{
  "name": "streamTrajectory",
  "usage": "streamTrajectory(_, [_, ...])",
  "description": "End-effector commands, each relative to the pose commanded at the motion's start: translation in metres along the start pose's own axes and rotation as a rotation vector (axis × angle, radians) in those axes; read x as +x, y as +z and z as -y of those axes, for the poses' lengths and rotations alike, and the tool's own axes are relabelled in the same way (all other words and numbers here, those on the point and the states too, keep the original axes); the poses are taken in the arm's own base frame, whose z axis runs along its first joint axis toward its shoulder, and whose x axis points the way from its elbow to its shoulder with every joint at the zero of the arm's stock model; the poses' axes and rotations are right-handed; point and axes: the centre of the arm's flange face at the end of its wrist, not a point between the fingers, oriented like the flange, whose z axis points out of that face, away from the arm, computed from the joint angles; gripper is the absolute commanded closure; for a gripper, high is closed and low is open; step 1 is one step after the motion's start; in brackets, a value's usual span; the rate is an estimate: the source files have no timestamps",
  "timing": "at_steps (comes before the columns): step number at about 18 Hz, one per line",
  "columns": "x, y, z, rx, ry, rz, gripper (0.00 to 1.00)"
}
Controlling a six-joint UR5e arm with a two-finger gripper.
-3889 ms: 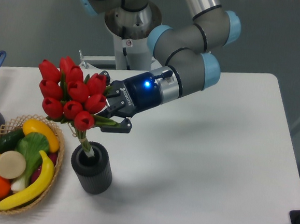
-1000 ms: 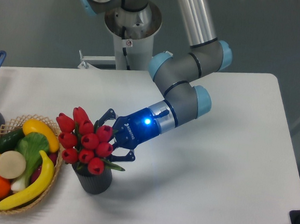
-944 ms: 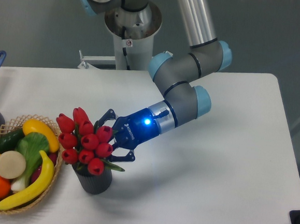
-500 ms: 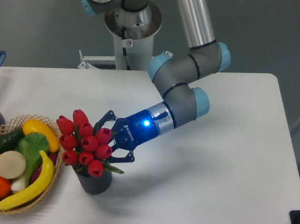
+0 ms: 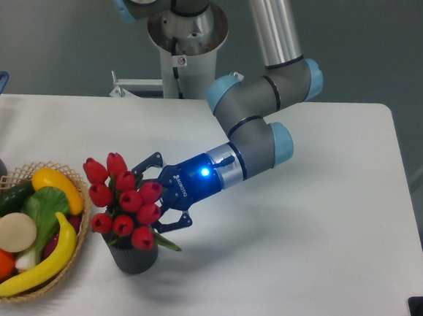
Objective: Insert the flowers into the vase
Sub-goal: 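Push the tulips further down into the vase, adjusting the bunch, then open the gripper to release the tulips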
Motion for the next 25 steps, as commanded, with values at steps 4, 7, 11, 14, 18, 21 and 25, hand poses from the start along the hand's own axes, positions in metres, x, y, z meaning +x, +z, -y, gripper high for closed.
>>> streamTrajectory(4, [0.000, 0.000, 0.000, -0.001, 0.012, 0.000, 0.14])
streamTrajectory(7, [0.000, -0.001, 0.000, -0.028, 0.018, 0.008, 0.05])
streamTrajectory(11, [0.000, -0.002, 0.000, -0.062, 0.026, 0.017, 0.00])
streamTrajectory(14, [0.003, -0.002, 0.002, -0.091, 0.035, 0.022, 0.00])
streamTrajectory(18, [0.008, -0.003, 0.007, -0.155, 0.050, 0.039, 0.00])
streamTrajectory(21, [0.010, -0.004, 0.008, -0.209, 0.061, 0.054, 0.00])
streamTrajectory(25, [0.014, -0.014, 0.017, -0.311, 0.094, 0.098, 0.00])
